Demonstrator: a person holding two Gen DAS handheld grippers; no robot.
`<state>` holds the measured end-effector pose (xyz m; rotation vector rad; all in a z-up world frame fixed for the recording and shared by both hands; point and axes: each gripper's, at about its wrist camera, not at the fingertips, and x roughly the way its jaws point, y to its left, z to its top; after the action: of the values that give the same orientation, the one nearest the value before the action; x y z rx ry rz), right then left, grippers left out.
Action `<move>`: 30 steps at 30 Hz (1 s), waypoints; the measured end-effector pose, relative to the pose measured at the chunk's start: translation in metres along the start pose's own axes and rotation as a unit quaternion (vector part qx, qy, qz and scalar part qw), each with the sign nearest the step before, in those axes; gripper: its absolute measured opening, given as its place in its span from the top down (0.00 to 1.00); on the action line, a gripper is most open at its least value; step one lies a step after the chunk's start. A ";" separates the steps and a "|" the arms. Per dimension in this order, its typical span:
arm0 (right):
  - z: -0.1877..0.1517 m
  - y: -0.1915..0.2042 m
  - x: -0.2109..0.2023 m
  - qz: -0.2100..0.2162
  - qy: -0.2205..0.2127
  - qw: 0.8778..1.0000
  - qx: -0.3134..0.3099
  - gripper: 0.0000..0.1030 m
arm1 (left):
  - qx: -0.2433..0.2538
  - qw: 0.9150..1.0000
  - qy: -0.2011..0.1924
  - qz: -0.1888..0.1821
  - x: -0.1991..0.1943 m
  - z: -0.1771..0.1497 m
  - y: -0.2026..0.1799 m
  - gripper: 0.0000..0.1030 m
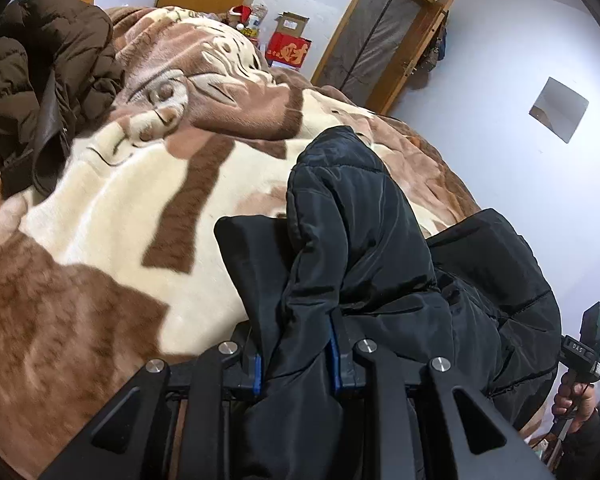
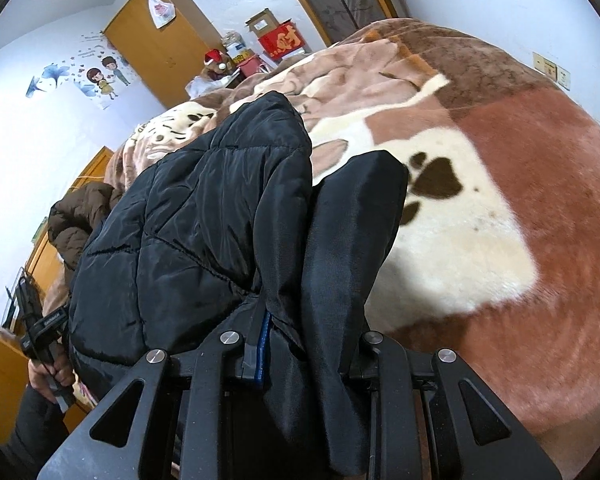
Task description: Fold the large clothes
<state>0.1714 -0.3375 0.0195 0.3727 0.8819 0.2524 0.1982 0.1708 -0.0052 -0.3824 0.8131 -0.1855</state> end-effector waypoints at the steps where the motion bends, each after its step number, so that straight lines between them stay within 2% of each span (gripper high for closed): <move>1: 0.003 0.004 0.006 0.002 0.000 1.000 -0.001 0.75 | -0.001 1.000 -0.002 0.002 0.001 0.005 0.004 0.77; 11: 0.040 0.046 0.086 0.027 0.000 1.000 -0.002 0.75 | -0.003 0.999 -0.025 0.034 0.023 0.070 0.056 0.77; 17: 0.054 0.062 0.142 0.027 0.004 1.000 -0.008 0.75 | 0.002 0.998 -0.024 0.056 0.061 0.097 0.091 0.76; 21: 0.045 0.055 0.187 -0.004 0.037 0.999 -0.011 0.71 | -0.013 0.996 0.008 0.084 0.107 0.086 0.120 0.75; 24: 0.032 0.039 0.209 -0.026 0.065 0.998 0.002 0.63 | -0.046 0.993 0.036 0.102 0.137 0.064 0.146 0.70; 26: 0.029 0.032 0.210 -0.021 0.066 0.998 0.007 0.54 | -0.057 0.993 0.031 0.101 0.140 0.054 0.151 0.66; 30: 0.033 0.028 0.198 -0.024 0.075 0.997 0.012 0.47 | -0.070 0.991 0.024 0.109 0.129 0.054 0.152 0.56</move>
<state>0.3168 -0.2472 -0.0886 0.3574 1.0413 0.2278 0.3278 0.2851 -0.1189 -0.4190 0.9117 0.0678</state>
